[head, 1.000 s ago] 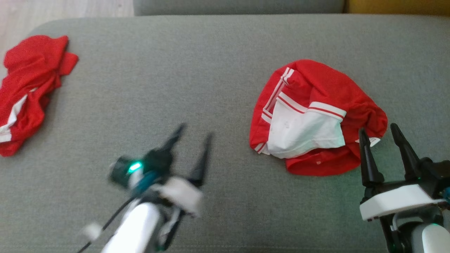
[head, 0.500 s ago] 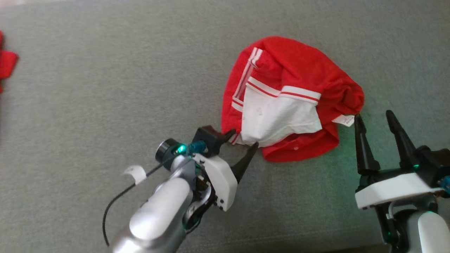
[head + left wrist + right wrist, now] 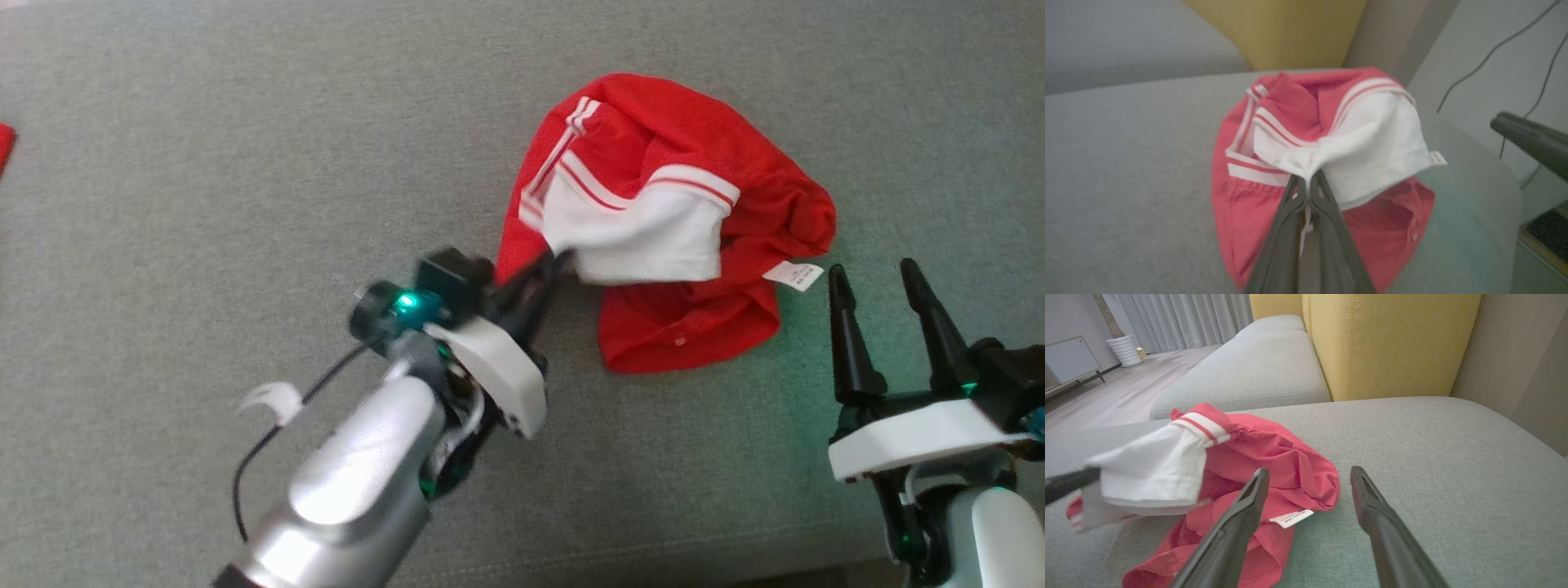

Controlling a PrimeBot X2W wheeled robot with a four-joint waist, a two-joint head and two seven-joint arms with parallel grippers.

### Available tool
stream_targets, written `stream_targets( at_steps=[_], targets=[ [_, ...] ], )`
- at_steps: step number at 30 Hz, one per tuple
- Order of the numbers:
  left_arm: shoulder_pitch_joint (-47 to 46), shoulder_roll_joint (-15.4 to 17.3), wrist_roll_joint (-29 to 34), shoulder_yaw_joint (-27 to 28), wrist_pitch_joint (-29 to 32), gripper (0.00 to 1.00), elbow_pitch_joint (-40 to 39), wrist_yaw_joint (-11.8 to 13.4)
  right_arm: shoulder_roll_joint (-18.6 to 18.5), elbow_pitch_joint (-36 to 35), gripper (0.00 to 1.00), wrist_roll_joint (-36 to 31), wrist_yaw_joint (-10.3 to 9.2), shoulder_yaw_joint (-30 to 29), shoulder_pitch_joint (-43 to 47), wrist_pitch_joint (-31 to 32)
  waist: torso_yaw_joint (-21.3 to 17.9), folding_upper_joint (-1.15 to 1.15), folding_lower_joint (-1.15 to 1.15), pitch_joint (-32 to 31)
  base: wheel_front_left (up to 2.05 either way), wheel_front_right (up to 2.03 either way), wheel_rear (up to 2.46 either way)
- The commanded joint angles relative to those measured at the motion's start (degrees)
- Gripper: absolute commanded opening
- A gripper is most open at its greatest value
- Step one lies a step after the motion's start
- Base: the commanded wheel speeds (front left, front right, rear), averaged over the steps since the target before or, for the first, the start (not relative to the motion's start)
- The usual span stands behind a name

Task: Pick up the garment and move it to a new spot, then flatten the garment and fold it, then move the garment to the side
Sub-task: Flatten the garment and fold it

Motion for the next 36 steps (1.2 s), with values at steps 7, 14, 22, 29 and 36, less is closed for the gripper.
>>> stream_targets(
  at_steps=[7, 14, 22, 29, 36],
  targets=[
    [3.87, 8.57, -0.83, 9.70, -1.84, 0.00, -13.73, 7.20, -0.30, -1.14, 1.00, 0.54, 0.43, -0.51, -0.63, 0.60, 2.47, 0.00, 0.00, -0.96, 0.00, 0.00, 0.00],
    [12.17, 15.41, -2.33, 15.76, 0.73, 0.00, -22.88, 13.42, -0.30, -0.43, 1.00, 0.28, 0.43, -1.40, -0.95, 1.59, 3.78, 0.00, 0.00, -0.88, 0.00, 0.00, 0.00],
    [21.46, 17.54, -4.62, 19.85, 0.91, 0.00, -24.62, 18.49, -0.30, 0.04, 1.00, 0.16, 0.43, -2.07, -1.45, 1.75, 4.30, 0.00, 0.00, -0.50, 0.00, 0.00, 0.00],
    [22.61, 14.88, -6.99, 18.72, -0.53, 1.00, -20.05, 16.72, -0.30, 0.22, 1.00, -0.26, 0.43, -2.59, -1.87, 1.82, 4.69, 0.00, 0.00, -0.89, 0.00, 0.00, 0.00],
    [21.13, 13.05, -3.43, 16.82, -5.94, 1.00, -18.99, 16.61, -0.30, -0.51, 1.00, -1.65, 0.43, -1.53, -1.99, 1.57, 5.07, 0.00, 0.00, -3.09, 0.00, 0.00, 0.00]
  ],
)
